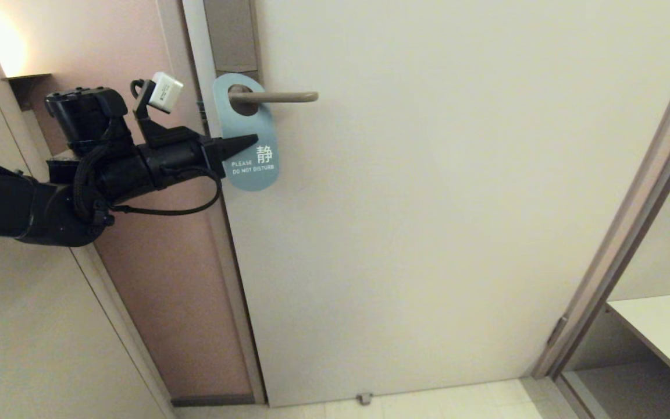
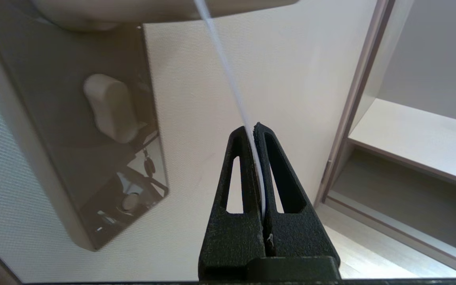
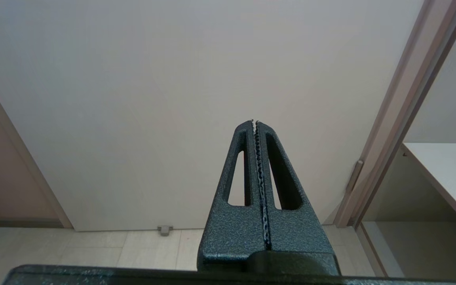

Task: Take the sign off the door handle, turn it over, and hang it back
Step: Take down the sign

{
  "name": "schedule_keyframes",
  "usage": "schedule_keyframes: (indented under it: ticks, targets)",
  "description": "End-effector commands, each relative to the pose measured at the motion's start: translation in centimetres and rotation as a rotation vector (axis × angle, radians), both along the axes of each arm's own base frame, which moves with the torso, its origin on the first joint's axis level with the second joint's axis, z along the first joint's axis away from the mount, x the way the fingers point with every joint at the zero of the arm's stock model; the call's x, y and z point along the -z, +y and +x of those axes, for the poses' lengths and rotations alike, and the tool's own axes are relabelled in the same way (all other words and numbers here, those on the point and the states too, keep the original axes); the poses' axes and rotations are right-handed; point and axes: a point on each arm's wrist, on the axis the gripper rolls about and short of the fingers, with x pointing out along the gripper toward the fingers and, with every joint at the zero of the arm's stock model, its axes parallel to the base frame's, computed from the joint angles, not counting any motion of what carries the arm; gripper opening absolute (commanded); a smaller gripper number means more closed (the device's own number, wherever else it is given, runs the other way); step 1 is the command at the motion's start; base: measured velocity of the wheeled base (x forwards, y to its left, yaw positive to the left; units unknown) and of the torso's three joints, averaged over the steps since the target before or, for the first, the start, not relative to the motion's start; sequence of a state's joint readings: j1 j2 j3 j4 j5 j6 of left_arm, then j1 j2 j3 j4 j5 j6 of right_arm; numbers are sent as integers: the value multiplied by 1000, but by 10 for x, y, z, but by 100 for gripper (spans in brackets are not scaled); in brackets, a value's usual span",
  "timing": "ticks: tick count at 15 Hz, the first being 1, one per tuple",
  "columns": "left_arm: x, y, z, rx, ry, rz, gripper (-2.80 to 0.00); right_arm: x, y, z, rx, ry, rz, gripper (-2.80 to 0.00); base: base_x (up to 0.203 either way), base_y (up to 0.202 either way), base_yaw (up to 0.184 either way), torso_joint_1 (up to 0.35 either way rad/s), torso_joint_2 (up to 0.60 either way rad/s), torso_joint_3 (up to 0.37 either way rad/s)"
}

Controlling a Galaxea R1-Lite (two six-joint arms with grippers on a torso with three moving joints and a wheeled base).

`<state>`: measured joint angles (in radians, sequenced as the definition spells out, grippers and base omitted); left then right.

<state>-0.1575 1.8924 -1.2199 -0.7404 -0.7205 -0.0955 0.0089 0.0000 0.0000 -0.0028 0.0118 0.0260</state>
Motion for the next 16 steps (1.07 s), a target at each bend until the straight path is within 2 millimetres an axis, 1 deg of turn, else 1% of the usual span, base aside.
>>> schedule_keyframes:
  ticks: [1, 5, 16]
  targets:
    - [-5, -4, -9, 10, -12, -1, -280, 0, 0, 0, -1, 0, 0, -280, 0, 0, 0, 0, 0, 0]
    - [-5, -12, -12, -41, -39, 20, -280, 0, 0, 0, -1, 0, 0, -280, 0, 0, 0, 0, 0, 0]
    - [-4, -11, -10, -154, -62, 42, -280, 0, 0, 0, -1, 0, 0, -280, 0, 0, 0, 0, 0, 0]
